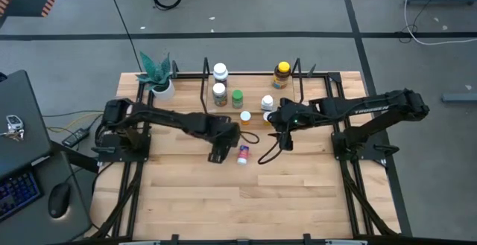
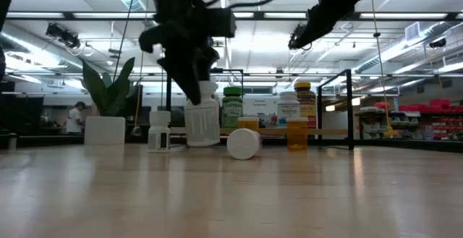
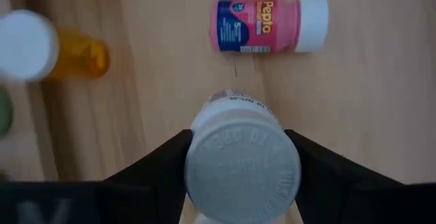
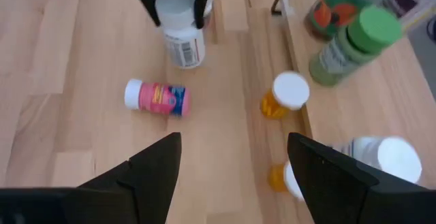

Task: Pick and place medicine bottles onto shelf by color
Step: Put the medium white pill bottle on the shelf

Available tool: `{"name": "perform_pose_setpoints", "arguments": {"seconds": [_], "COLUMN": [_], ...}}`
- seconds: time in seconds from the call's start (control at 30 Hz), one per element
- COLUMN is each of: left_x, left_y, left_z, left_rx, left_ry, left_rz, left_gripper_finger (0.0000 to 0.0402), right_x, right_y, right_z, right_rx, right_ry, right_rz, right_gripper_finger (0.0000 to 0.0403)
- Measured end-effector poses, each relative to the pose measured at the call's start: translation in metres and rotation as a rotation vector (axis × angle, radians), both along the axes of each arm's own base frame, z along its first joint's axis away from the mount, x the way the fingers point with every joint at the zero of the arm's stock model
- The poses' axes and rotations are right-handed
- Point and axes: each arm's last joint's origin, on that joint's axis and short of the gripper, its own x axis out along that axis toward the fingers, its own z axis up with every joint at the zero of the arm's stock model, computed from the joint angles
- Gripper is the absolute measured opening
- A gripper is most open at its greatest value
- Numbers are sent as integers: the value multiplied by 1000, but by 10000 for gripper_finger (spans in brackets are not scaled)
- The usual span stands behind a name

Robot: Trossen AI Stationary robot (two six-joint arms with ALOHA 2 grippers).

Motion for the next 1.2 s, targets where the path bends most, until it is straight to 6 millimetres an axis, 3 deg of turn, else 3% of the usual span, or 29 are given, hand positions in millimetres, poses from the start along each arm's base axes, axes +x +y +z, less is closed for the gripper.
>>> {"name": "perform_pose_setpoints", "arguments": {"seconds": [0.27,0.5,0.7,1.07,1.2], "left_x": [5,5,5,6,7], "left_y": [19,21,22,23,23], "left_z": [-4,-4,-4,-4,-3], "left_rx": [78,213,310,446,438], "left_ry": [47,77,94,112,94], "left_rz": [-327,-667,-910,-1220,-1170], "left_gripper_finger": [224,218,221,223,230], "right_x": [-5,-9,-16,-26,-26], "right_y": [0,-3,-6,-7,-7], "right_z": [-9,-18,-13,2,2], "right_rx": [-12,-44,-62,-70,-66], "right_ry": [63,49,16,-69,-70], "right_rz": [13,37,50,60,59], "right_gripper_finger": [275,275,275,275,275]}}
